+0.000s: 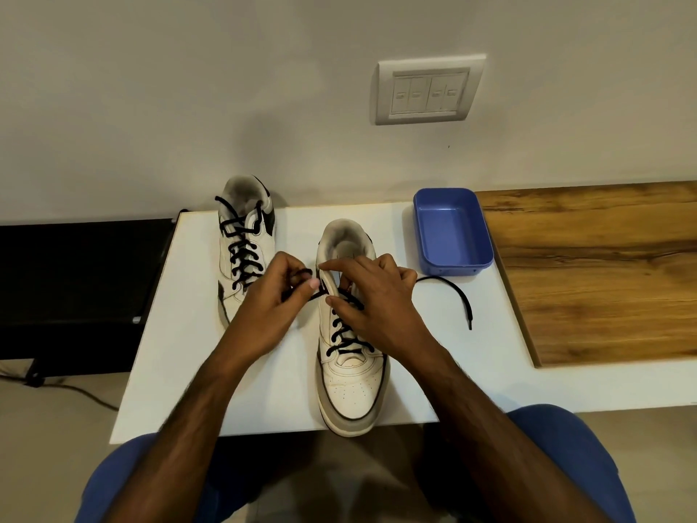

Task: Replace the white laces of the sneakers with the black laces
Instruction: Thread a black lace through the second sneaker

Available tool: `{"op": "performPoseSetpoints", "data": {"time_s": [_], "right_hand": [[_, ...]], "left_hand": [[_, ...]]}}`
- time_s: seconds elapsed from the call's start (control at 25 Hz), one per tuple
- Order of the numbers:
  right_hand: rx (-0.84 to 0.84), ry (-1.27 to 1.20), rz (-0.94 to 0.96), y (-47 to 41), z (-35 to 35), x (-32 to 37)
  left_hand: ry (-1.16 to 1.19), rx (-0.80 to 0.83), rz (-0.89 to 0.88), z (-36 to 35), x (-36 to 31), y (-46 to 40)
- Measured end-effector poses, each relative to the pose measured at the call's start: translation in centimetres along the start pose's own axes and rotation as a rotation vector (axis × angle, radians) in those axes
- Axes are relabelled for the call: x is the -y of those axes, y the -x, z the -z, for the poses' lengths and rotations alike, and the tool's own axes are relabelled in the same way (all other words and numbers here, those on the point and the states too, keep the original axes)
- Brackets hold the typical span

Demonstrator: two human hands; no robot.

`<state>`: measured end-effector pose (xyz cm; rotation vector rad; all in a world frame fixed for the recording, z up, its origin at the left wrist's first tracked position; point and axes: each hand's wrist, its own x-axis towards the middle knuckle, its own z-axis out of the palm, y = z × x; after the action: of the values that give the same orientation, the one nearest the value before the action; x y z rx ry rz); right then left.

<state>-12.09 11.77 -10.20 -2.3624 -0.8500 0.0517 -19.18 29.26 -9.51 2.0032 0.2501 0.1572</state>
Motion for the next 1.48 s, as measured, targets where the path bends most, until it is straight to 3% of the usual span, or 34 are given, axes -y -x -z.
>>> {"op": "performPoseSetpoints", "data": {"time_s": [0.2, 0.28, 0.36, 0.48, 0.52, 0.6, 0.76, 0.88, 0.96, 1.08, 1.16, 1.48], "right_hand": [[0.001, -0.009, 0.005, 0.0, 0.0, -0.1], [0.003, -0.004, 0.005, 0.0, 0.1, -0.1], [0.010, 0.002, 0.001, 0.0, 0.2, -0.1], [0.019, 0.001, 0.000, 0.0, 0.3, -0.1], [0.017, 0.001, -0.002, 0.0, 0.2, -0.2], [0.024, -0.004, -0.009, 0.0, 0.3, -0.3], [0.015, 0.000, -0.001, 0.0, 0.3, -0.2], [0.018, -0.002, 0.005, 0.0, 0.2, -0.2], [0.021, -0.001, 0.002, -0.1, 0.2, -0.3], [0.028, -0.016, -0.001, -0.1, 0.2, -0.4], [0.036, -0.020, 0.006, 0.0, 0.2, -0.2], [0.123, 0.044, 0.036, -0.1, 1.6, -1.5]], "left_hand": [[-0.344, 0.113, -0.166, -0.2, 1.5, -0.1], [-0.269, 0.103, -0.161, -0.1, 1.1, -0.4], [0.092, -0.036, -0.110, 0.3, 0.1, -0.4], [0.850, -0.242, -0.123, 2.1, -1.0, -0.3], [0.970, -0.265, -0.097, 2.5, -1.2, -0.2], [0.799, -0.254, 0.003, 2.4, -1.3, -0.2], [-0.175, 0.074, -0.027, -0.1, 0.3, 0.1], [-0.426, 0.162, -0.152, -0.3, 1.3, 0.2], [-0.408, 0.118, -0.175, 0.3, 1.2, -0.1], [0.039, -0.007, -0.110, 0.5, 0.5, -0.2], [0.156, -0.062, -0.078, -0.3, 0.1, -0.1], [-0.225, -0.239, 0.029, 1.2, 1.1, -0.2]]}}
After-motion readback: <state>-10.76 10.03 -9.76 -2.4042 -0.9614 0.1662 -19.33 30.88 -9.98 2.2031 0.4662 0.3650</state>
